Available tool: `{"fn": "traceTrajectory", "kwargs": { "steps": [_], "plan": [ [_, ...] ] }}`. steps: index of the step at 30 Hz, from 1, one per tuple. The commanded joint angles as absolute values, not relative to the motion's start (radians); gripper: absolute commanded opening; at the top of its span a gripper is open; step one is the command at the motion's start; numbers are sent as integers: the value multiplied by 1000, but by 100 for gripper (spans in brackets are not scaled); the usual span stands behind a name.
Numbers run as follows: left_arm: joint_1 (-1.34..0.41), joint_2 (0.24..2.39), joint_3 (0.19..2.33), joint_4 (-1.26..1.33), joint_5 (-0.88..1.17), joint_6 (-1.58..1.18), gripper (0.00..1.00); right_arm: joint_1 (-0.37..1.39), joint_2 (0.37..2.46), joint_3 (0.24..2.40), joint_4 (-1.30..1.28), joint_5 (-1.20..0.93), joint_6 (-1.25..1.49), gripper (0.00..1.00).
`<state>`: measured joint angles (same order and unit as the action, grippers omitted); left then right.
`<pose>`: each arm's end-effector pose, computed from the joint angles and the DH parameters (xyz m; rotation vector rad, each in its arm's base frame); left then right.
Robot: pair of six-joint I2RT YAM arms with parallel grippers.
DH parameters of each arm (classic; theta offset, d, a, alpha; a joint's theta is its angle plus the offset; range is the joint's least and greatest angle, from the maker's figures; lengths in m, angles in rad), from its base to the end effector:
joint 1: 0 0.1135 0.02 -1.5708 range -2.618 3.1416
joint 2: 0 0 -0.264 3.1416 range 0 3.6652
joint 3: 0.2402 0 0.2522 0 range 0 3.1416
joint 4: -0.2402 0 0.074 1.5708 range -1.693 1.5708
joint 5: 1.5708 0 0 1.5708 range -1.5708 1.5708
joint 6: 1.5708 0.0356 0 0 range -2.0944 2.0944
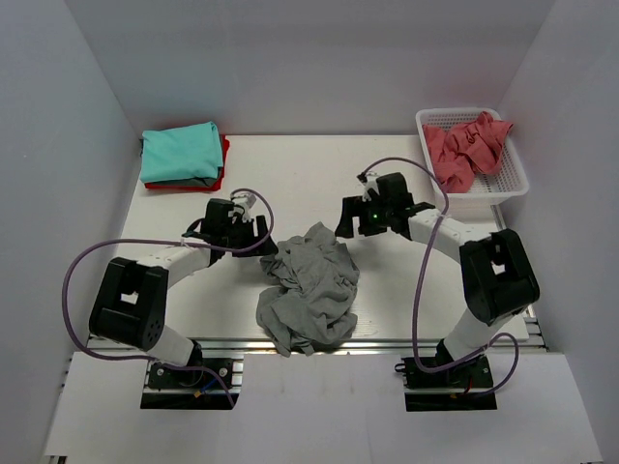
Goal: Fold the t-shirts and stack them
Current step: Flatten out the tshirt
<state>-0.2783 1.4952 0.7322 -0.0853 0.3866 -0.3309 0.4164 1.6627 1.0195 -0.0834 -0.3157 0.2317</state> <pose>0.2745 -0.0924 0.1706 0.1174 2.4692 -0.7397 0.3219 0.1544 0.2058 -0.3835 2.3218 0.6898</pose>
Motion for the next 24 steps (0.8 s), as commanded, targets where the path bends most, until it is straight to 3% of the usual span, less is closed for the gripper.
{"fn": "traceTrajectory", "kwargs": {
  "steps": [1, 8, 15, 16, 17, 18, 19, 24],
  "plan": [
    [-281, 1503, 706, -90, 407, -339, 75, 454, 1692, 1065, -124, -302, 229, 86],
    [-290, 1503, 635, -89, 396, -360, 63, 521, 1723, 1040, -140, -270, 235, 81],
    [-299, 1542, 647, -6, 471, -371, 24, 554, 1766, 1042, -149, -218, 247, 48],
    [-308, 1542, 663, 6, 471, -362, 18, 558, 1767, 1043, -150, -206, 250, 35],
    [-308, 1542, 672, 6, 471, -362, 1, 561, 1767, 1042, -150, -198, 253, 27],
    [-308, 1551, 695, 6, 471, -362, 0, 561, 1766, 1046, -150, -183, 253, 19],
    [-308, 1551, 704, 6, 471, -351, 0, 563, 1758, 1046, -150, -167, 255, 1],
    [-318, 1483, 768, 32, 460, -315, 0, 561, 1674, 1034, -103, -85, 275, 0]
  ]
}}
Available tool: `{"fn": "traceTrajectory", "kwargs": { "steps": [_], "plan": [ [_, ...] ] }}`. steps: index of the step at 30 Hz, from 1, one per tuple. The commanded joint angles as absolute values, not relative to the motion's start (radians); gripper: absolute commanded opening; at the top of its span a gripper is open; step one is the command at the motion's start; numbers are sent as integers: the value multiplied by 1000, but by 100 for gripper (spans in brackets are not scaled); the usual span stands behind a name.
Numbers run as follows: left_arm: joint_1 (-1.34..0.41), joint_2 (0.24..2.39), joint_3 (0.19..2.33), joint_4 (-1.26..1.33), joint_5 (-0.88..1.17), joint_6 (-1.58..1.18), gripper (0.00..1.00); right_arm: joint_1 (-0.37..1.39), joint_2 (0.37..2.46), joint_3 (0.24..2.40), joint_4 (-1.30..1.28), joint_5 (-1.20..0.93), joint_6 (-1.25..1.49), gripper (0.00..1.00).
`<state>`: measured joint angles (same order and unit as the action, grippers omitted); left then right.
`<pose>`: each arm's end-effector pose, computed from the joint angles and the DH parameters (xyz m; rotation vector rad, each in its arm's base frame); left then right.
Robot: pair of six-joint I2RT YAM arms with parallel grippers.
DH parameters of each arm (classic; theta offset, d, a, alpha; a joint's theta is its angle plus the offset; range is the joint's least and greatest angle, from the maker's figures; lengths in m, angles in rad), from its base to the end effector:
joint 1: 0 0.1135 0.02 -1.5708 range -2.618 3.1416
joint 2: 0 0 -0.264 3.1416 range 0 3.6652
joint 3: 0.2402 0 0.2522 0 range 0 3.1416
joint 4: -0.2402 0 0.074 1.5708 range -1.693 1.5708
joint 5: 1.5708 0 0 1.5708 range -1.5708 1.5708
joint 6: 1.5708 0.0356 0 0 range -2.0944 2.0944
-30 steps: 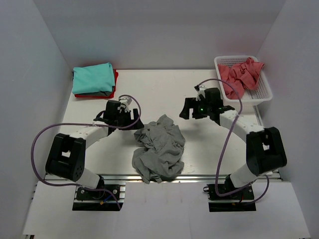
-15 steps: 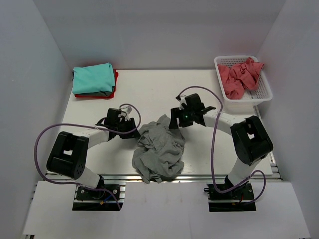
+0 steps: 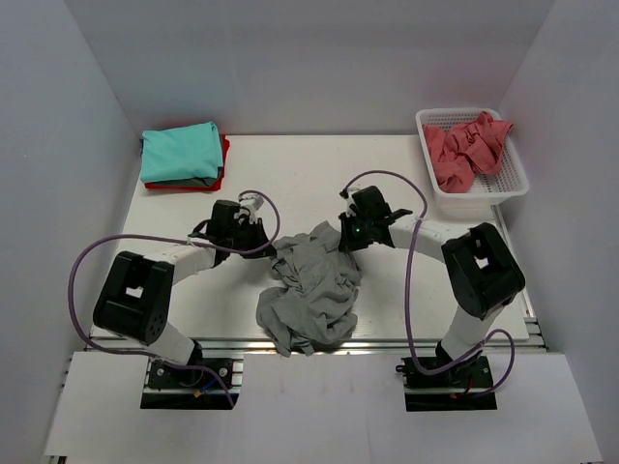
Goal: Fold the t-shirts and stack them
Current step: Flatten out the tshirt
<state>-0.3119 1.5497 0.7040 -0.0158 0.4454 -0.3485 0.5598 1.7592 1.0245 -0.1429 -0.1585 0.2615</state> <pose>0.2722 -0.1039 0.1534 0.1630 2.4894 -0.8311 0.3031 0.1966 0.1692 -0.4447 2.4743 0.5453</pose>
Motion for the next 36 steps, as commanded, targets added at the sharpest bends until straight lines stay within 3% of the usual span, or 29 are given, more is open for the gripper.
{"fn": "traceTrajectory", "kwargs": {
  "steps": [1, 5, 8, 15, 23, 36],
  "plan": [
    [-318, 1468, 782, 22, 443, -304, 0, 563, 1652, 1032, -95, -74, 272, 0],
    [-318, 1404, 860, -8, 384, -292, 0, 560, 1539, 1040, -51, -5, 253, 0],
    [-318, 1373, 965, -34, 283, -262, 0, 555, 1455, 1100, -43, 162, 255, 0],
    [-318, 1345, 1339, -71, 180, -175, 0, 555, 1316, 1327, 70, 354, 92, 0],
    [-318, 1325, 1698, -106, 202, -72, 0, 555, 1258, 1615, 110, 307, -138, 0],
    [-318, 1189, 1950, -84, 334, -31, 0, 558, 1178, 1993, 48, 160, -259, 0]
  ]
}}
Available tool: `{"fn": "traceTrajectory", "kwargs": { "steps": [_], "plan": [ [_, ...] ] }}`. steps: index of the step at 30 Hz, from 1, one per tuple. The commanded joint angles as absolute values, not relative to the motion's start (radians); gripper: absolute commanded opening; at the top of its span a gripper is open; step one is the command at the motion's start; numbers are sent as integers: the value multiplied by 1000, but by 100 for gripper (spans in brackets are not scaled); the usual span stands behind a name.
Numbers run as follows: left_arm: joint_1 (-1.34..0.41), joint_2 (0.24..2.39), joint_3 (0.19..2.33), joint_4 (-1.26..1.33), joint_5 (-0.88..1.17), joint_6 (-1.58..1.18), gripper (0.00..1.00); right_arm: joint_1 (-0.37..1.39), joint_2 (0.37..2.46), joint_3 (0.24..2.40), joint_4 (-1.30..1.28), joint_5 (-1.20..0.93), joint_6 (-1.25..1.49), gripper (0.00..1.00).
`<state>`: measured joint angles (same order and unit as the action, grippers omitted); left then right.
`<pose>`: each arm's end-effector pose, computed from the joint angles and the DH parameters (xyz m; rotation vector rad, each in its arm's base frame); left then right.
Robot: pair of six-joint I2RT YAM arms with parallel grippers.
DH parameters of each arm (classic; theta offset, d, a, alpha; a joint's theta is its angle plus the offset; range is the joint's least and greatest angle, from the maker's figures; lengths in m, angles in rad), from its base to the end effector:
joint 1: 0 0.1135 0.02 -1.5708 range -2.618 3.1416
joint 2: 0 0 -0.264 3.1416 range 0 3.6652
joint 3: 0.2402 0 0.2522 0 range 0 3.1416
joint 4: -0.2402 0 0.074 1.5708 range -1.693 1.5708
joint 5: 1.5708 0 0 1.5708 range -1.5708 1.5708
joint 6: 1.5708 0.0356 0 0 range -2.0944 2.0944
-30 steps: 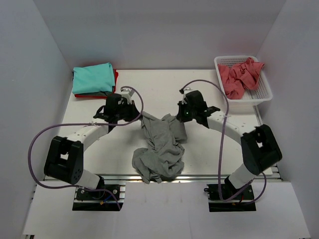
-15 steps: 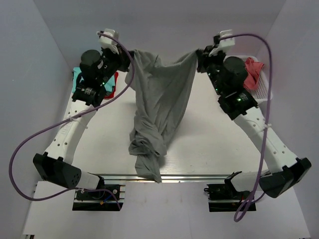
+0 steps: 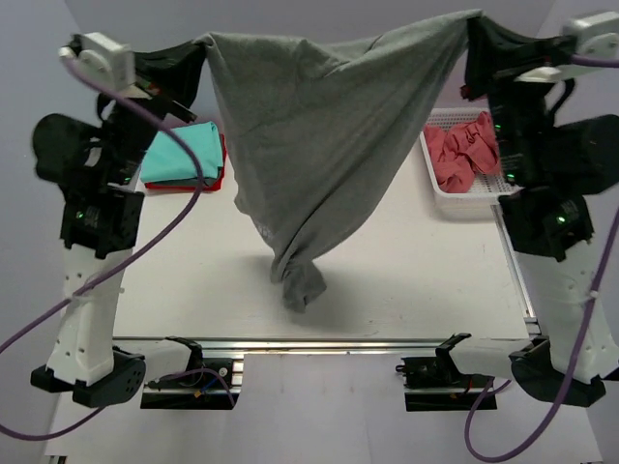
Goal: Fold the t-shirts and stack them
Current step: Flatten out the tshirt
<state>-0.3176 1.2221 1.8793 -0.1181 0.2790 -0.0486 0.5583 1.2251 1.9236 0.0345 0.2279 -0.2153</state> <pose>0.1679 -0.0655 0.6143 0.3926 0.9910 -0.4751 0.1402 0.0781 0.6381 -0.1163 0.8549 0.2261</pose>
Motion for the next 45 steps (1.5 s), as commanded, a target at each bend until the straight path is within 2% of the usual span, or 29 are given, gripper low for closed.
{"fn": "traceTrajectory", "kwargs": {
  "steps": [1, 9, 16, 24, 27, 29, 31, 32, 33, 34, 35, 36, 37, 38, 39, 41, 42, 44, 45],
  "plan": [
    [-318, 1180, 1983, -84, 334, -31, 0, 557, 1166, 2017, 46, 143, -258, 0],
    [-308, 1137, 2016, -63, 356, -41, 0, 557, 1092, 1977, 77, 135, -271, 0],
    [-308, 1202, 2034, -35, 345, -51, 0, 558, 1115, 1887, 159, 262, -322, 0],
    [-299, 1521, 2066, -44, 149, -28, 0, 545, 1363, 1836, 301, 630, -457, 0],
    [-290, 1724, 2103, -84, 107, -38, 0, 523, 1505, 1784, 299, 714, -454, 0],
    [-290, 1896, 2138, -109, 86, -52, 0, 477, 1629, 1754, 259, 733, -345, 0],
    [-276, 2023, 2180, -121, 123, -87, 0, 419, 1774, 1767, 106, 713, -211, 0],
    [-265, 2090, 2265, -138, 139, -97, 0, 407, 1810, 1791, 60, 700, -163, 0],
    [-265, 2231, 2322, -193, 165, -97, 9, 376, 1877, 1821, -69, 649, -87, 0],
    [-253, 2290, 2418, -218, 210, -125, 24, 365, 1906, 1834, -98, 629, -34, 0],
    [-242, 2337, 2446, -236, 233, -135, 45, 345, 1948, 1839, -121, 579, -16, 0],
    [-242, 2380, 2447, -236, 259, -135, 98, 339, 1980, 1844, -176, 569, 36, 0],
    [-232, 2381, 2400, -216, 285, -153, 100, 334, 1989, 1838, -187, 552, 44, 4],
    [-232, 2359, 2351, -190, 294, -167, 100, 327, 1994, 1829, -192, 499, 46, 28],
    [-232, 2333, 2295, -117, 295, -176, 100, 324, 1991, 1821, -196, 486, 51, 43],
    [-232, 2249, 2165, -75, 282, -176, 100, 318, 1973, 1799, -201, 442, 48, 64],
    [-232, 2229, 2136, -75, 267, -166, 100, 318, 1965, 1789, -199, 434, 48, 79],
    [-232, 2188, 2135, -115, 267, -155, 100, 321, 1933, 1758, -204, 402, 48, 89],
    [-232, 2172, 2123, -138, 267, -146, 100, 321, 1924, 1747, -203, 396, 51, 90]
  ]
}}
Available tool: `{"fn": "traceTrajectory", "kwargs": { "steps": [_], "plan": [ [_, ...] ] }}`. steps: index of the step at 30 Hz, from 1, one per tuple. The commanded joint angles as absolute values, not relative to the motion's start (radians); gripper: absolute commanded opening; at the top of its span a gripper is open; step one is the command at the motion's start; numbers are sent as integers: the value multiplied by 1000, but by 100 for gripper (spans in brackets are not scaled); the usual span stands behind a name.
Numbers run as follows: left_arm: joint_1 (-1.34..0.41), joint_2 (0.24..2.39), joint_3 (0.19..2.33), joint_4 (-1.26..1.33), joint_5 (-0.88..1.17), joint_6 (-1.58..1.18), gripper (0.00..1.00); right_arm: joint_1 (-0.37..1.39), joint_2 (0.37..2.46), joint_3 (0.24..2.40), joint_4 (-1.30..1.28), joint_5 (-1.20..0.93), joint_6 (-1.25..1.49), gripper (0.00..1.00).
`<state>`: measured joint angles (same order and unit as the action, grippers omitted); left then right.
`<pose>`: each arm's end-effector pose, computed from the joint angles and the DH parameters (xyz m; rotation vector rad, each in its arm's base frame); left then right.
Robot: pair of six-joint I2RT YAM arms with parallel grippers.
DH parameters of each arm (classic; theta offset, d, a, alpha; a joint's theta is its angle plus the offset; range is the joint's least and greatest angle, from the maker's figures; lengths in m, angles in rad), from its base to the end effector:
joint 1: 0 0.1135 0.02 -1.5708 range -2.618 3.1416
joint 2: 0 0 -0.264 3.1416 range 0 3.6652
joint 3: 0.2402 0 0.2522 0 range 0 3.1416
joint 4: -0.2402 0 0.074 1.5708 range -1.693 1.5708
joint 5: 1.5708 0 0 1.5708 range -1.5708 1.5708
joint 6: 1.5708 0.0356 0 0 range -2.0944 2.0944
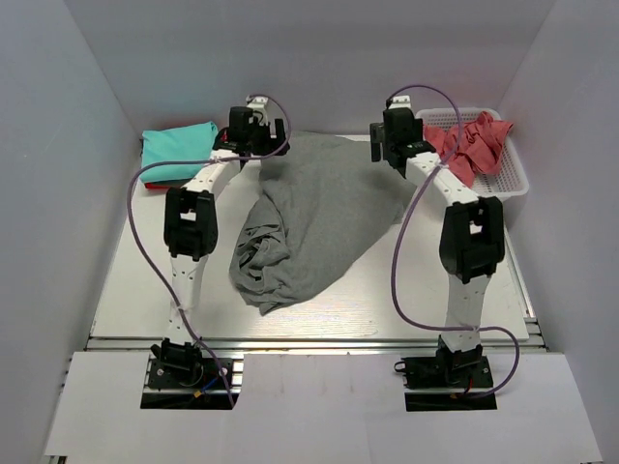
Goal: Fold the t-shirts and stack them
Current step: Flatten out the tshirt
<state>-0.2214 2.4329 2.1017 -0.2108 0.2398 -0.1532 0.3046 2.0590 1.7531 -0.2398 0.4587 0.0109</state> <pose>0.5490 -0.1322 0.2064 0.2173 2.1209 -0.4756 0.4684 0.1307 0.2751 -0.0335 2.0673 -0.2914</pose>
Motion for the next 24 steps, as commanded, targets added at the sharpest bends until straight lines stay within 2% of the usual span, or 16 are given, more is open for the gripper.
{"fn": "traceTrajectory", "kwargs": {
  "steps": [1, 5, 8, 14, 20, 24],
  "plan": [
    [-241, 2158, 2108, -187, 255, -146, 100, 322, 1904, 1727, -204, 376, 54, 90],
    [-259, 2051, 1981, -279, 203, -109, 100, 321, 1850, 1636, -206, 322, 63, 90],
    [-259, 1926, 1803, -326, 202, -138, 100, 322, 1804, 1574, -210, 292, 78, 90],
    [-259, 1660, 1282, -325, 100, -264, 100, 321, 1701, 1393, -131, 215, 69, 90],
    [-259, 1484, 1018, -383, 130, -307, 100, 324, 1753, 1388, -121, 118, 75, 90],
    [-259, 1443, 901, -312, 153, -360, 100, 327, 1860, 1430, -137, 45, 112, 90]
  ]
}}
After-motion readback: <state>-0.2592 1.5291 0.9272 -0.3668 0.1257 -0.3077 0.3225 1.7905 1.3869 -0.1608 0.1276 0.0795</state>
